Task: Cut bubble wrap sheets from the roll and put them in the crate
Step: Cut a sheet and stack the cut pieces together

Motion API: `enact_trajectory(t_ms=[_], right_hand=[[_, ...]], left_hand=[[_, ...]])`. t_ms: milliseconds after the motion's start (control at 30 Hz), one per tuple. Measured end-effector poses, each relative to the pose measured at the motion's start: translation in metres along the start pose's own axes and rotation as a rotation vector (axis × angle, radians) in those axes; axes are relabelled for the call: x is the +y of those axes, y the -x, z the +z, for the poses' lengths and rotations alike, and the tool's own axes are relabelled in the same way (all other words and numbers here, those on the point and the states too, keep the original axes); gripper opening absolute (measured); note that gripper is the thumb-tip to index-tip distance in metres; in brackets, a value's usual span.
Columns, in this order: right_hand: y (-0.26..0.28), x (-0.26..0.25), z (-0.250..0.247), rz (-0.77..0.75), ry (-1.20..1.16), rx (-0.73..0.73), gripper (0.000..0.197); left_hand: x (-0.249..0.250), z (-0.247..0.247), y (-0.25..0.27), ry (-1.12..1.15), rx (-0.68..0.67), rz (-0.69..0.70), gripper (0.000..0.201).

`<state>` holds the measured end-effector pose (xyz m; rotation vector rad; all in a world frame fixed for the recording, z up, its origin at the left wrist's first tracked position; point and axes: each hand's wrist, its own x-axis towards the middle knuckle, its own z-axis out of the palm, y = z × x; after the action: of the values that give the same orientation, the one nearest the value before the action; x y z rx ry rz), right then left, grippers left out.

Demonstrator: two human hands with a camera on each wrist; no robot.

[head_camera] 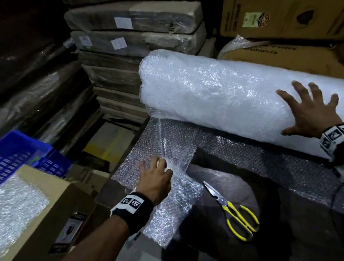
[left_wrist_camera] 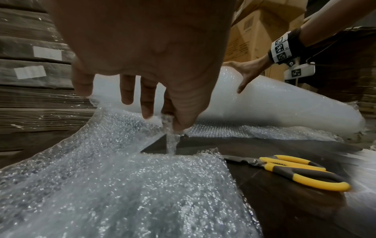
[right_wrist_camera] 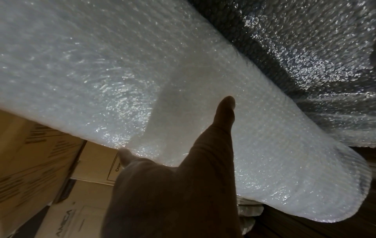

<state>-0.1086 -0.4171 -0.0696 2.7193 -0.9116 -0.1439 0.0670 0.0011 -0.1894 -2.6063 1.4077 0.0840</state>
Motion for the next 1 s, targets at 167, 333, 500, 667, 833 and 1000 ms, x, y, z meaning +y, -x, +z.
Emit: enact_trajectory(t_ms=[167, 333, 500, 667, 833, 1000], right_hand=[[0.007, 0.011, 0.000, 0.009, 0.001, 0.022, 0.137], [0.007, 0.005, 0.000, 0.015, 0.012, -0.001, 0.139], [0.001, -0.005, 0.001, 0.004, -0.008, -0.049, 0.139], [-0.011, -0.014, -0.002, 0.019, -0.027, -0.111, 0.138], [-0.024, -0.024, -0.007, 0.051, -0.029, -0.160, 0.136], [-0.038, -0.032, -0.003, 0.081, -0.050, -0.166, 0.140]], left_hand=[[0.019, 0.004, -0.005, -0.007, -0.043, 0.012, 0.036], [0.017, 0.010, -0.006, 0.039, -0.066, 0.041, 0.044], [-0.004, 0.013, -0.001, 0.112, -0.041, -0.033, 0.048], [-0.050, 0.022, -0.005, 0.187, -0.087, -0.194, 0.046], [-0.099, 0.034, -0.027, 0.152, -0.124, -0.205, 0.052], [-0.139, 0.070, -0.056, 0.178, -0.275, -0.123, 0.064]])
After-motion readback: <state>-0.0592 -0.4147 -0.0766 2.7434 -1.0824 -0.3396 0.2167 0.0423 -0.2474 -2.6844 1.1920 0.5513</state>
